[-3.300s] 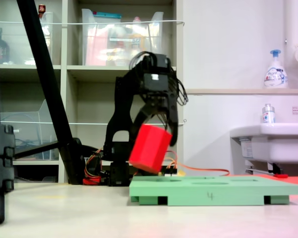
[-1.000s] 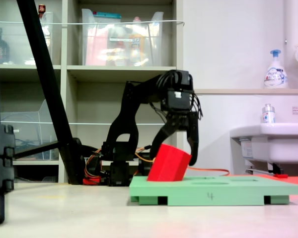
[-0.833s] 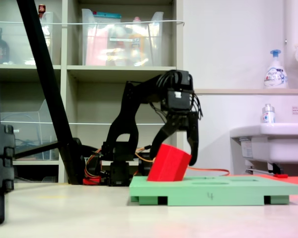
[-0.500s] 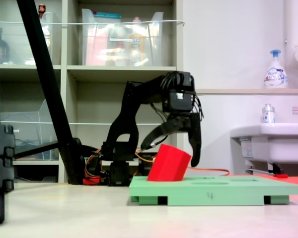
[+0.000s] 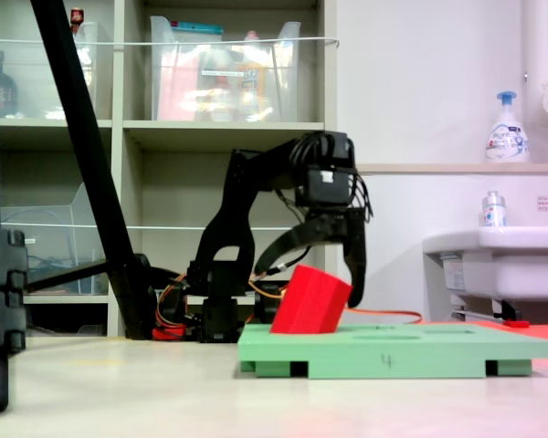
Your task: Put the octagonal pillar block into the corresponding hole
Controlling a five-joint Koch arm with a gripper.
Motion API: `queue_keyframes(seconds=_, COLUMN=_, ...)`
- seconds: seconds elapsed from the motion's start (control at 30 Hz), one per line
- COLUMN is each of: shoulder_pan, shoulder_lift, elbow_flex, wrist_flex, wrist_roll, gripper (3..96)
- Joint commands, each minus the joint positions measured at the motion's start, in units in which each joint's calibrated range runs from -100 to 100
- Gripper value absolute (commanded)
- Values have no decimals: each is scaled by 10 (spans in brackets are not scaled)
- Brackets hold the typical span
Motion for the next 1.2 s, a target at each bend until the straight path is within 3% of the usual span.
queue_keyframes(seconds=0.03, shoulder_pan=-10, shoulder_lift=-46, elbow_flex=-9, wrist_flex=14, wrist_roll=-7, gripper=825)
queue_keyframes(seconds=0.53, shoulder_pan=-12, shoulder_lift=-124, elbow_flex=-23, wrist_flex=48, wrist_roll=-14, gripper=823)
queue_keyframes(seconds=0.73, shoulder_pan=-30, shoulder_lift=-340, elbow_flex=90, wrist_flex=48, wrist_roll=-123, gripper=791)
queue_keyframes(seconds=0.83, shoulder_pan=-51, shoulder_lift=-414, elbow_flex=173, wrist_flex=59, wrist_roll=-187, gripper=732)
queue_keyframes(seconds=0.93, shoulder_pan=-90, shoulder_lift=-508, elbow_flex=198, wrist_flex=135, wrist_roll=-340, gripper=638)
queue_keyframes(seconds=1.03, shoulder_pan=-141, shoulder_lift=-539, elbow_flex=197, wrist_flex=256, wrist_roll=-386, gripper=580)
queue_keyframes(seconds=1.2, shoulder_pan=-176, shoulder_lift=-532, elbow_flex=186, wrist_flex=298, wrist_roll=-448, gripper=571)
